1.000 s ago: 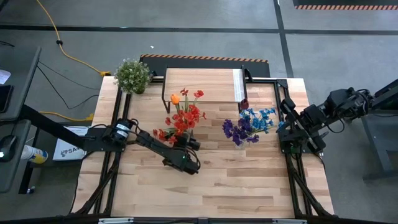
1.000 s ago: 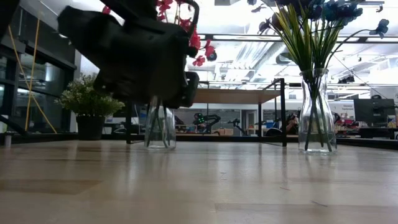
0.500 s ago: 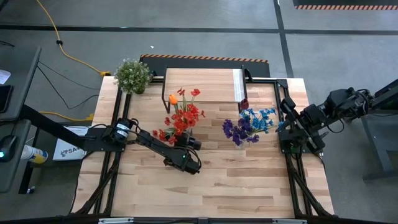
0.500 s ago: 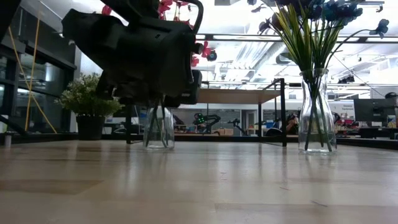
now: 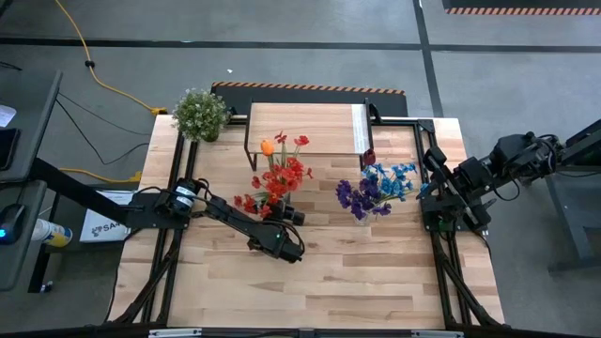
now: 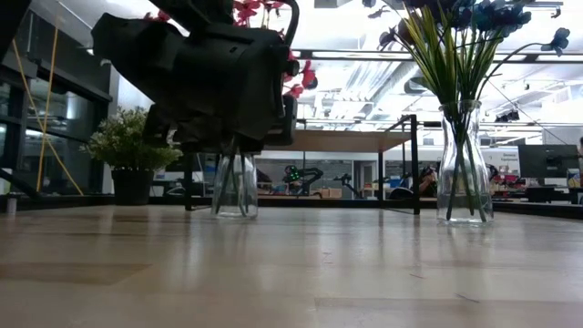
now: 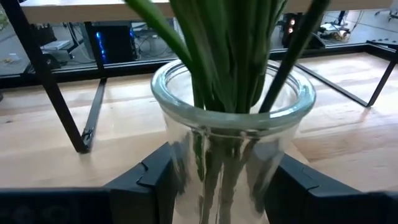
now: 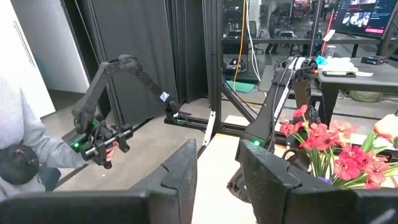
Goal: Pick and place flowers into a vace then onto a shelf
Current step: Put the left transparent vase on the shelf
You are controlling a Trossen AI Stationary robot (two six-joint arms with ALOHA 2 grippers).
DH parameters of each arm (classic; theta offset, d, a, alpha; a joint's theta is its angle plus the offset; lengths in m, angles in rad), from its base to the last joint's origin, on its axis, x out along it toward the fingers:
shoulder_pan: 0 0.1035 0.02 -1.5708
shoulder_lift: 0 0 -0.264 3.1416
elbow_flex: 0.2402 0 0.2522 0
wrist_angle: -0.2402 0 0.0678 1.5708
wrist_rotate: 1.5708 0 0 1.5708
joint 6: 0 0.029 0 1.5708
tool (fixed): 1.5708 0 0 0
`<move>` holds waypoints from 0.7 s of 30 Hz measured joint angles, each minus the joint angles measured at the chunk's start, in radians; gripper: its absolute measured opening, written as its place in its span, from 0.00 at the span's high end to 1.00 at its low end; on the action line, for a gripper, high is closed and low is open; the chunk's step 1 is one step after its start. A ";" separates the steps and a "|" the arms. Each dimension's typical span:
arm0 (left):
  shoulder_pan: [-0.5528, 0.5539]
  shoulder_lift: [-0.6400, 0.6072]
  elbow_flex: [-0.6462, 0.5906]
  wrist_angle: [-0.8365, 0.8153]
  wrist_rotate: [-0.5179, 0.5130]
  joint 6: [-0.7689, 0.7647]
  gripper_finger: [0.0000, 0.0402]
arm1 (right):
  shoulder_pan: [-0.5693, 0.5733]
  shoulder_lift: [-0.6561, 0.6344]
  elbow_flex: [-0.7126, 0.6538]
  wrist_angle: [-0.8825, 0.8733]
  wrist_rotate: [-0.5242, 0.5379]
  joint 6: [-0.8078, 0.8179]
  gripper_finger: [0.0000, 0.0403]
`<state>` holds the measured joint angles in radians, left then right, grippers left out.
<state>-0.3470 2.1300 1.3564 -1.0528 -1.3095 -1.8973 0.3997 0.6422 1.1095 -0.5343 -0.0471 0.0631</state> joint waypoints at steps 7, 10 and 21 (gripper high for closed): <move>0.000 0.000 0.076 -0.166 0.005 -0.073 0.48 | 0.000 0.000 0.000 0.000 0.016 0.000 0.72; 0.000 0.000 0.128 -0.286 -0.002 -0.122 0.48 | 0.000 0.000 0.000 0.001 0.017 0.000 0.72; 0.000 -0.055 0.289 -0.521 -0.051 -0.234 0.48 | 0.000 -0.001 0.000 0.039 0.019 0.000 0.72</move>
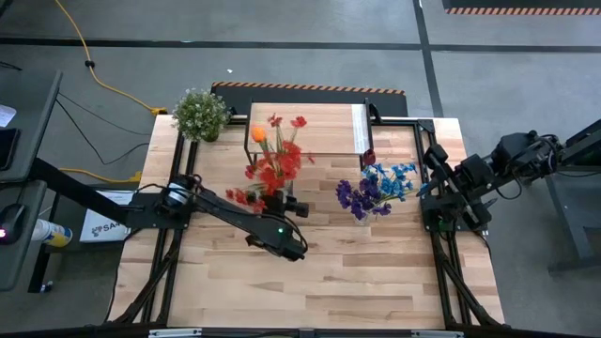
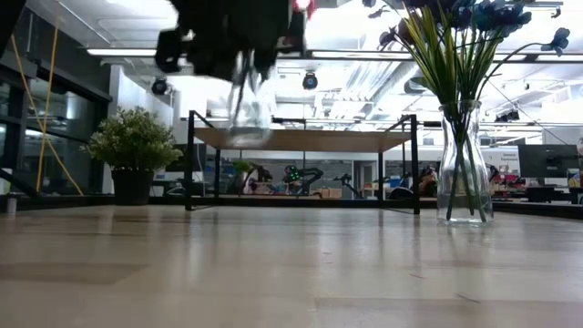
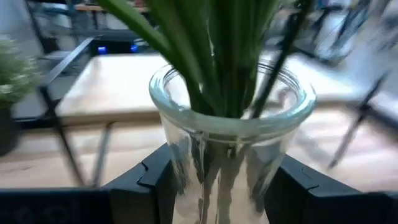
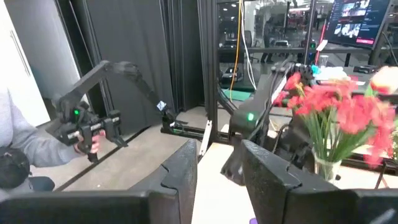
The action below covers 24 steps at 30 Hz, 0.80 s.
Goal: Pick and place flowers into a vace then onto a shelf
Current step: Put the left transparent vase on the shelf
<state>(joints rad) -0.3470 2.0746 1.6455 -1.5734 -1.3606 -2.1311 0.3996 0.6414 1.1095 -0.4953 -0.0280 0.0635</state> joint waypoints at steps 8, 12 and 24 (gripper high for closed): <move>0.000 -0.169 0.014 0.010 -0.047 0.095 0.48 | 0.000 -0.013 0.000 0.040 0.000 -0.002 0.72; 0.011 -0.238 0.013 0.005 -0.065 0.167 0.48 | 0.000 -0.022 0.000 0.055 0.000 -0.019 0.72; 0.127 -0.419 0.013 0.155 -0.062 0.499 0.48 | 0.000 -0.038 0.000 0.062 0.050 -0.048 0.72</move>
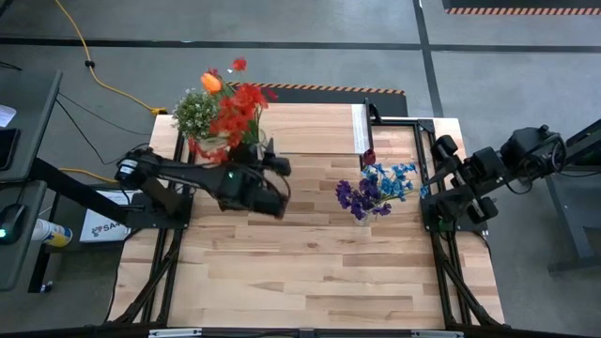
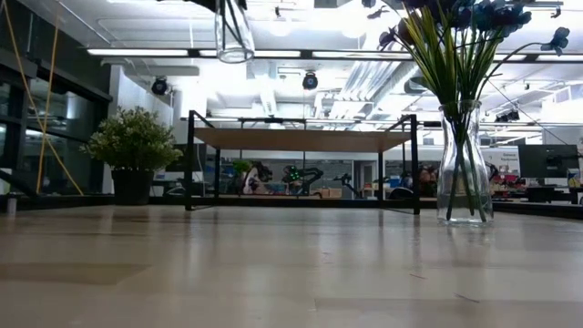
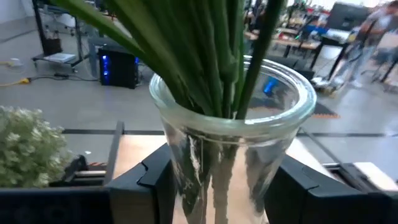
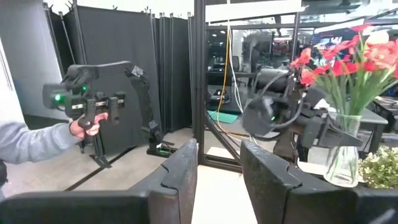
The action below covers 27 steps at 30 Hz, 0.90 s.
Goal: Pick and place flowers into a vace then onto a shelf
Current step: Put the left transparent vase on the shelf
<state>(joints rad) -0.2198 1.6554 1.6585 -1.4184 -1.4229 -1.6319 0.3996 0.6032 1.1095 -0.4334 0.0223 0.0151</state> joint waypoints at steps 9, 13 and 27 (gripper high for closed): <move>0.144 -0.074 -0.003 0.430 0.114 0.611 0.48 | 0.000 -0.004 0.000 0.001 0.003 -0.023 0.72; 0.222 -0.088 0.000 0.616 0.185 0.834 0.48 | 0.000 -0.004 0.000 0.001 0.002 -0.023 0.72; 0.416 -0.093 -0.001 0.652 0.285 0.947 0.48 | 0.000 -0.004 0.000 -0.002 0.001 -0.023 0.72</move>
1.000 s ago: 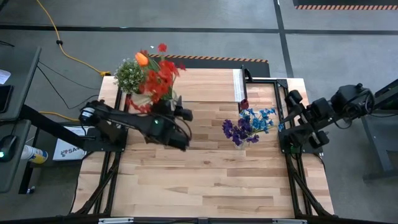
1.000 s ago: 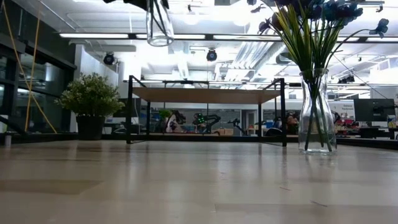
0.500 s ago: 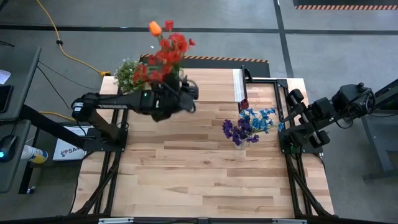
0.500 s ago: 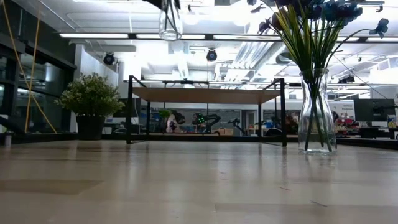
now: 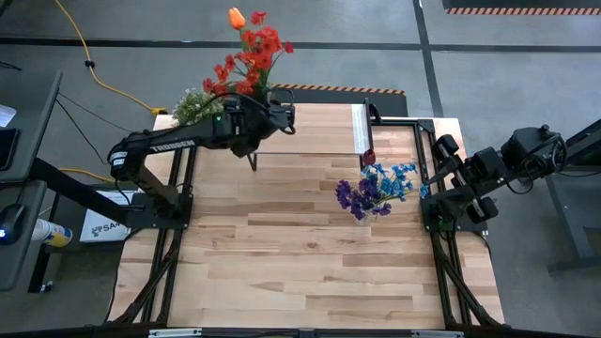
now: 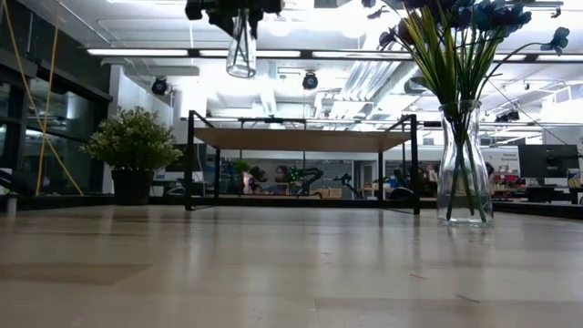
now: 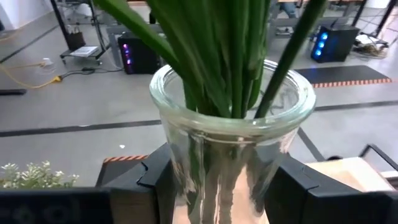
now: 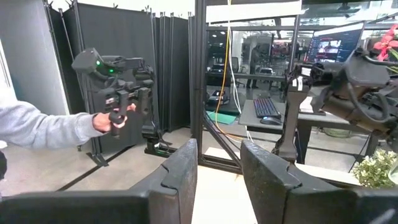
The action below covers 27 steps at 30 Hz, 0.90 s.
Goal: Pick and place flowers into a vace then onto a shelf
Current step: Put the left transparent vase on the shelf
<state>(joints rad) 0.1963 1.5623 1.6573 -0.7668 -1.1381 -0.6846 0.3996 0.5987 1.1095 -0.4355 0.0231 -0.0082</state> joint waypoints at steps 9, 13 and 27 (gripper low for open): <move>0.041 0.026 0.001 0.035 -0.007 0.000 0.48 | 0.000 0.000 0.000 0.000 0.000 -0.045 0.72; 0.060 0.065 0.000 0.054 0.002 0.002 0.48 | 0.000 0.000 0.000 0.000 0.000 -0.045 0.72; 0.110 0.164 0.000 0.151 0.008 -0.001 0.48 | 0.000 -0.020 0.000 -0.016 0.000 -0.038 0.72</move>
<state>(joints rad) 0.3067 1.7265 1.6569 -0.6160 -1.1297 -0.6852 0.3996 0.5792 1.1095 -0.4515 0.0235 -0.0462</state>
